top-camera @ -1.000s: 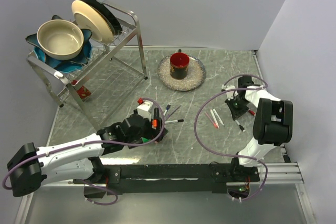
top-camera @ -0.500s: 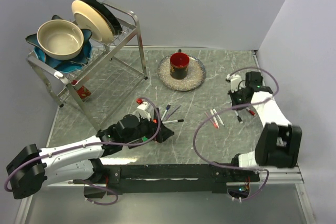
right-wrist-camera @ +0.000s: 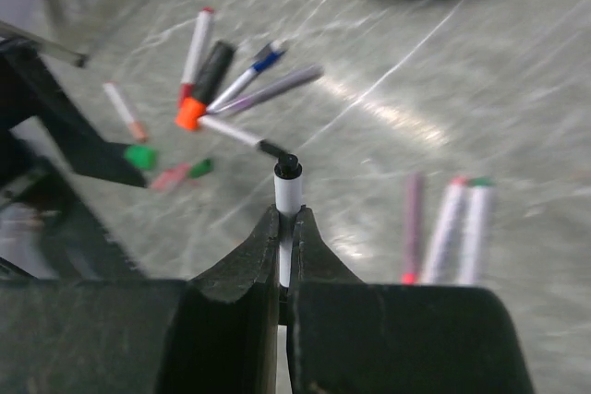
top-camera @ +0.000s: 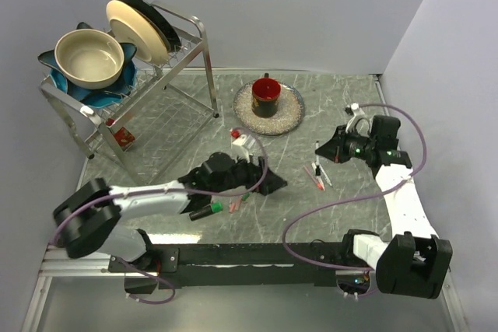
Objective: Open the pen caps
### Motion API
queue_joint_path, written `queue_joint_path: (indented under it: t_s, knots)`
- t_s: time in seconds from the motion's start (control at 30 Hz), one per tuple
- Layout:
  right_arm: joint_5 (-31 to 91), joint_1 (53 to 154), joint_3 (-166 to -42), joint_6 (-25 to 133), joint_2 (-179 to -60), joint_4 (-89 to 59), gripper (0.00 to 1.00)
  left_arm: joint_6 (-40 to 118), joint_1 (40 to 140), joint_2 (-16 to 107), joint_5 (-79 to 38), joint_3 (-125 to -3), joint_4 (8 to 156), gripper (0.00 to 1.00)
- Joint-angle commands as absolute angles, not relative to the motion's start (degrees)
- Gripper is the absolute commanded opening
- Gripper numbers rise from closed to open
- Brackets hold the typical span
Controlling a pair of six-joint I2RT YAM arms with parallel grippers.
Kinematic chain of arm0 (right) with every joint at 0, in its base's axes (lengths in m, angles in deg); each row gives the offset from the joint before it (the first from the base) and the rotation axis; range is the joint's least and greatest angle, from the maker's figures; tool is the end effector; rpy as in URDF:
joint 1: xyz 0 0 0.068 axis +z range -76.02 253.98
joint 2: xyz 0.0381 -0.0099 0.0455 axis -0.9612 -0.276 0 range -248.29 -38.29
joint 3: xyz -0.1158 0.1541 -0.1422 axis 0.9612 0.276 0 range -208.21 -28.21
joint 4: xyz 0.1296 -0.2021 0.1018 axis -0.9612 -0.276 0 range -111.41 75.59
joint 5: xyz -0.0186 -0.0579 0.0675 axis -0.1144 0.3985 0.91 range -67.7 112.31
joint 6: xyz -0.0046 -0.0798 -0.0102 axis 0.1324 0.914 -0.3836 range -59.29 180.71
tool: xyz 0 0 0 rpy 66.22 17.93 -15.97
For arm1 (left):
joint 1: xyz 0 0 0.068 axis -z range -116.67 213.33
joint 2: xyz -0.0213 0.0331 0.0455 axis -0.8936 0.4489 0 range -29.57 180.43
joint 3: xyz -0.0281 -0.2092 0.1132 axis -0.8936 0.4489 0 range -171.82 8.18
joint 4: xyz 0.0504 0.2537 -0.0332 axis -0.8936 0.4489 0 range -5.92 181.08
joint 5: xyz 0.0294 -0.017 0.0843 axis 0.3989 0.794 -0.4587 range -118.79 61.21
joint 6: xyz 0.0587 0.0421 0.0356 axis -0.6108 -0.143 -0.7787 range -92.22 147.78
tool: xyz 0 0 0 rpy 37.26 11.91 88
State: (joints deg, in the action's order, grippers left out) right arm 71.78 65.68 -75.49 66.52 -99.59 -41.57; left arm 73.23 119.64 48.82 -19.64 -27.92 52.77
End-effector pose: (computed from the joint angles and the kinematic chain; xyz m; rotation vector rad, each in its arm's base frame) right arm 0.2561 0.0162 0.2352 -0.3884 2.0825 0.8327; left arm 0.1766 -0.2849 0.1910 0.3191 1.9684 -1.3736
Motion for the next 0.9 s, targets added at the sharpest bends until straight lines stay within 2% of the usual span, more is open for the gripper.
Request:
queue_joint_path:
  t_s: [0.0,0.2,0.47,0.87]
  knots:
    - [80.0,65.0,-70.8,49.7,-98.9,-31.0,0.0,76.6,119.4,56.8,-14.0,-34.9,41.7,0.99]
    - [84.3,64.9,-69.3,42.4,-98.6,-26.4,0.0,81.9,119.5,67.6,-10.7,-42.5,38.2,0.84]
    - [85.3,64.8,-68.1,40.1,-96.9,-24.1,0.0,84.6,119.5,72.5,-13.2,-48.2,41.6,0.66]
    - [84.7,64.9,-66.1,37.4,-95.7,-20.3,0.0,87.7,119.8,76.2,-9.3,-49.7,38.7,0.48]
